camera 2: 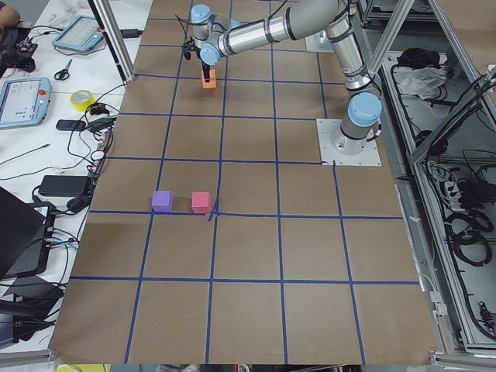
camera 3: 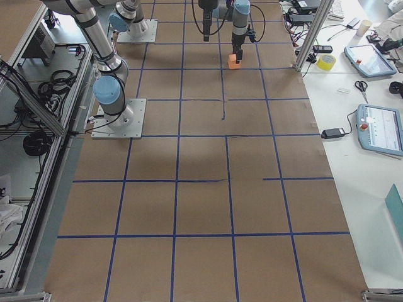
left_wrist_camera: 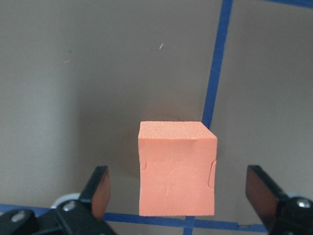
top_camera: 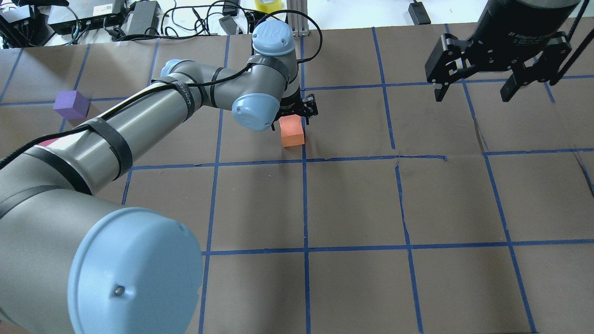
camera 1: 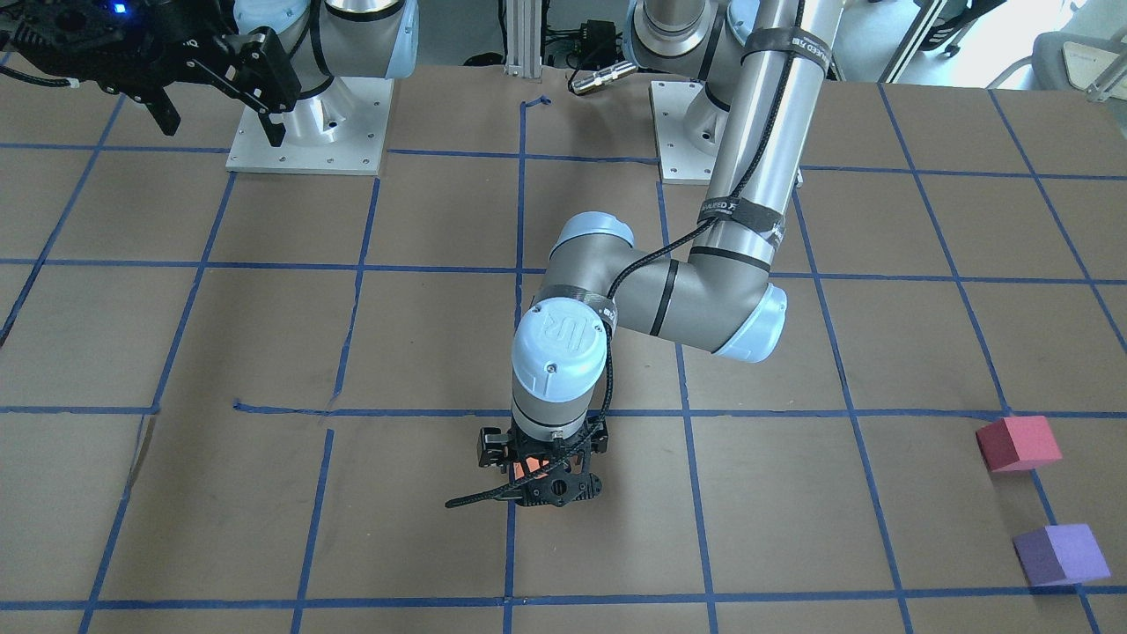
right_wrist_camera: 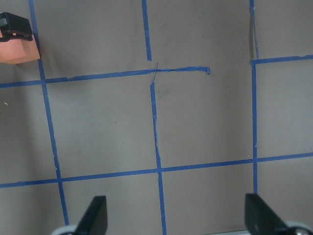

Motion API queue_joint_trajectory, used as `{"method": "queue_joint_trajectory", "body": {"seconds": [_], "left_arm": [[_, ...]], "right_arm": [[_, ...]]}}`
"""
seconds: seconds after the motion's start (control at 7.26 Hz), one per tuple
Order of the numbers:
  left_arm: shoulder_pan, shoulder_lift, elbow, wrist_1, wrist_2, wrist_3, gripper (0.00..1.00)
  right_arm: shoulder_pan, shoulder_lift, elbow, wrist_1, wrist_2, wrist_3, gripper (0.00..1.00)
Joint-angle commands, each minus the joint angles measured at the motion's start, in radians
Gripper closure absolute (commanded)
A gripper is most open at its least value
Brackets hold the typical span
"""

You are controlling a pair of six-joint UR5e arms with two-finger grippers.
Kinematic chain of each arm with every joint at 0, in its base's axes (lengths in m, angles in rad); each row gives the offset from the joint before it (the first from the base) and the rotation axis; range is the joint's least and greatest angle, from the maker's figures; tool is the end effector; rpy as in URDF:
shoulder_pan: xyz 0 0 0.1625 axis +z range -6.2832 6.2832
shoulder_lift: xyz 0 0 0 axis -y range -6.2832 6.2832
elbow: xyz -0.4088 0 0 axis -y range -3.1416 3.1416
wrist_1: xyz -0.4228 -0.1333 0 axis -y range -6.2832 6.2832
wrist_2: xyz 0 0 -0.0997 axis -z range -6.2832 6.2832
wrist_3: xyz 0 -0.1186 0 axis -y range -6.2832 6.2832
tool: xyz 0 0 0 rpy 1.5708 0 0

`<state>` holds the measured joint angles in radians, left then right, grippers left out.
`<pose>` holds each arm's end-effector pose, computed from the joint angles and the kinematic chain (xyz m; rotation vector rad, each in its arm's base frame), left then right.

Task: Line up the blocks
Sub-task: 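Reach the left gripper to the orange cube and grasp it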

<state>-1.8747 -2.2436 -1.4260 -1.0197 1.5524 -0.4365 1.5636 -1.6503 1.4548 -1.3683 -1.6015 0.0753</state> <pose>-0.3454 -0.6487 0.1530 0.2061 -3.1092 0.0232 0.1262 -0.4821 0.5329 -0.1281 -3.1080 -0.0092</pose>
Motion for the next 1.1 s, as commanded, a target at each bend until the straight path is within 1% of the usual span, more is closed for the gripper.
{"method": "queue_joint_trajectory", "body": {"seconds": [0.0, 0.14, 0.28, 0.41, 0.55, 0.69, 0.83, 0.96], "left_arm": [[-0.001, -0.031, 0.001, 0.001, 0.0, -0.004, 0.0], [-0.001, -0.034, 0.001, 0.001, 0.0, -0.01, 0.01], [-0.001, -0.034, 0.001, 0.001, 0.0, -0.011, 0.46], [-0.001, -0.033, 0.001, 0.001, 0.0, -0.011, 0.75], [-0.001, -0.022, 0.001, 0.001, 0.002, -0.015, 0.86], [-0.001, 0.002, 0.001, 0.0, 0.003, -0.015, 1.0], [0.003, 0.018, 0.004, 0.0, 0.011, -0.015, 1.0], [0.02, 0.039, -0.014, -0.007, 0.044, -0.012, 1.0]], "right_arm": [[0.001, 0.0, 0.002, 0.0, 0.0, 0.0, 0.0], [0.001, 0.0, 0.002, 0.0, 0.0, 0.0, 0.0], [0.0, 0.0, 0.002, 0.0, 0.0, 0.0, 0.0], [0.0, 0.0, 0.002, 0.0, 0.0, 0.0, 0.0], [0.001, 0.0, 0.004, 0.001, 0.0, 0.0, 0.0], [0.001, 0.0, 0.006, 0.0, 0.0, 0.0, 0.0], [0.001, 0.0, 0.009, 0.0, 0.002, 0.0, 0.0], [0.0, 0.0, 0.009, 0.0, 0.003, 0.0, 0.0]]}}
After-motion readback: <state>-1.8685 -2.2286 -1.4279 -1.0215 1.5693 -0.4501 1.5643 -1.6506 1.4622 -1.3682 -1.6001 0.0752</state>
